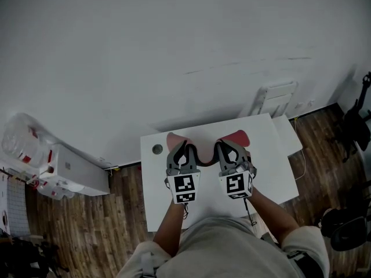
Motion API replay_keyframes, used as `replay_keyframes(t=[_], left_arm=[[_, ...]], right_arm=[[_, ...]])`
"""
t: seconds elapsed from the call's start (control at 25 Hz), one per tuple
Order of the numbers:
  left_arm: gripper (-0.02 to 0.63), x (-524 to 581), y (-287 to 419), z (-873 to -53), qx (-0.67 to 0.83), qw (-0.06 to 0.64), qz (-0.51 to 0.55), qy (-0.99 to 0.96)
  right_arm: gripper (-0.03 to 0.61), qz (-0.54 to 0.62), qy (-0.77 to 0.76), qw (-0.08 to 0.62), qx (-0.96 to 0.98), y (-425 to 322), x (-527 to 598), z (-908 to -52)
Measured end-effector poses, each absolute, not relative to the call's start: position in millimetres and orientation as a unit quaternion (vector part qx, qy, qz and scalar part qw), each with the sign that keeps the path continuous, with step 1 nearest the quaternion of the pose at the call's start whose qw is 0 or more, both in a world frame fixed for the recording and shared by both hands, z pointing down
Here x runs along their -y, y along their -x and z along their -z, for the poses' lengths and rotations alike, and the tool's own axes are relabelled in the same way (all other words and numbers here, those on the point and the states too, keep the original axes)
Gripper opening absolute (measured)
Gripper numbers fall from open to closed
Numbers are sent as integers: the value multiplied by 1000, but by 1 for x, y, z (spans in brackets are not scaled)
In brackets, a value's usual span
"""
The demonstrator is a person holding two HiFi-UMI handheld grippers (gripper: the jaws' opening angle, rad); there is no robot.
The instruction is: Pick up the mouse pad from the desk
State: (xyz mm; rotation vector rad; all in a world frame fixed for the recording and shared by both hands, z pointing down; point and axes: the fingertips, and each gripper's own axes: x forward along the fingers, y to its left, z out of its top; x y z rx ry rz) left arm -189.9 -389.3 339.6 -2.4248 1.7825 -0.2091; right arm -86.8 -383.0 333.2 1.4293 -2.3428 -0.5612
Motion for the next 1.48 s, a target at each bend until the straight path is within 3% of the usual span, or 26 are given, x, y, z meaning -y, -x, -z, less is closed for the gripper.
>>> replay_keyframes(t=[0.44,1.12,1.48], left_arm=[[28,356,188,-270,-564,44,-43,823],[28,341,178,-271,-552,27,-60,831],[28,347,172,-254,-549,53,-65,832]], right_arm=[[51,153,-499,52,852,92,355,-263],[51,148,-520,59,839,71,342,-258],[51,162,-519,53,838,65,353,-248]])
